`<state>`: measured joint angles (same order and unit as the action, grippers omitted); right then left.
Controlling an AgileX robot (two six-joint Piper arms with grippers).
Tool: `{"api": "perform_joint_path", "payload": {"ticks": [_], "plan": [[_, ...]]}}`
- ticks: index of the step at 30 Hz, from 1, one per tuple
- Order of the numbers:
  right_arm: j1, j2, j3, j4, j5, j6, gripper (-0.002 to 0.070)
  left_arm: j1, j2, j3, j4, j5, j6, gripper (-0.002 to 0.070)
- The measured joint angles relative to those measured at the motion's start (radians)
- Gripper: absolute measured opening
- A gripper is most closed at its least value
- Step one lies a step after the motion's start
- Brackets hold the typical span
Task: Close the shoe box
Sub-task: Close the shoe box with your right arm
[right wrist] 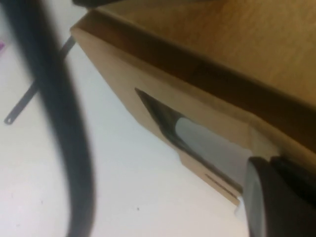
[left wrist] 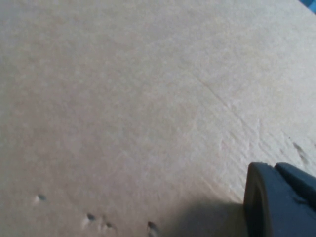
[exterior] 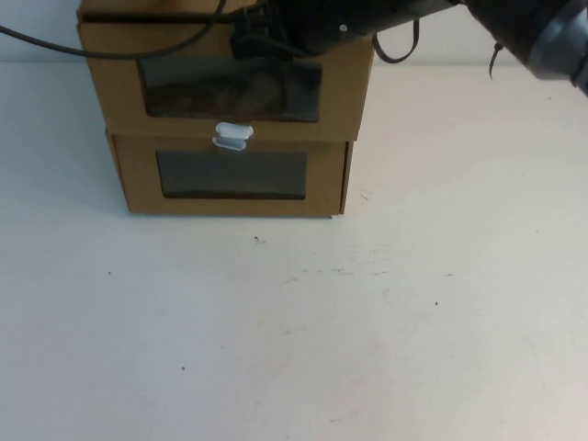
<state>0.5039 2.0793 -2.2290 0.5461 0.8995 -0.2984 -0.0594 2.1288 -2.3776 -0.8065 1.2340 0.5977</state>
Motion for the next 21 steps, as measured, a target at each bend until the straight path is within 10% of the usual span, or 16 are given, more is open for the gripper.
{"api": "perform_joint_path", "payload": {"ticks": [21], "plan": [[-0.009,0.024,-0.075,-0.219,0.105,0.135,-0.0013,0.000,0.000,0.000,-0.018,0.008,0.000,-0.0005]]}}
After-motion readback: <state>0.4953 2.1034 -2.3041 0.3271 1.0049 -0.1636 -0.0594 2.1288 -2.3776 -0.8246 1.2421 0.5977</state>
